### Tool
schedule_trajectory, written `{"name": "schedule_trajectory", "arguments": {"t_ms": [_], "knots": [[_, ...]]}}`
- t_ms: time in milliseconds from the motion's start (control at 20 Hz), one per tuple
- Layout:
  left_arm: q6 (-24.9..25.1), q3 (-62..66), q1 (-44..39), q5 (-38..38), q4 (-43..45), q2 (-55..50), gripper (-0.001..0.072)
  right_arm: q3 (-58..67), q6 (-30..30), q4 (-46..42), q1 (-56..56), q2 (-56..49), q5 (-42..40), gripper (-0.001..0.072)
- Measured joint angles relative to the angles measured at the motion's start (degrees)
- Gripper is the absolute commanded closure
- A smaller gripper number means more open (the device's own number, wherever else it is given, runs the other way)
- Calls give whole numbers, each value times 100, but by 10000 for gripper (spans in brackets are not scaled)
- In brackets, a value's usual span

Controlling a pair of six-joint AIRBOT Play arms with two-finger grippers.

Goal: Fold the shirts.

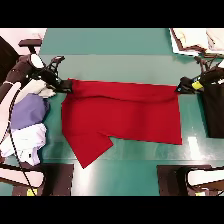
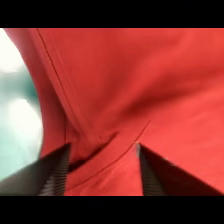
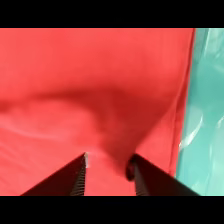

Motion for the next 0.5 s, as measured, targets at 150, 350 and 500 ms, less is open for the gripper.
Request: {"name": "schedule_trajectory", "arguments": {"t_ms": [150,350,500], "knots": [[-63,-129,0,-175,4,199,274,-223,-4,2,4,153,59,363],[-146,-730,0,-393,219,1058,274,-717,-13,-44,-26,852,236,363],[-313,-1853,0,-498,284,2002,274,-1285,-13,-31,-26,1569,289,363]]}}
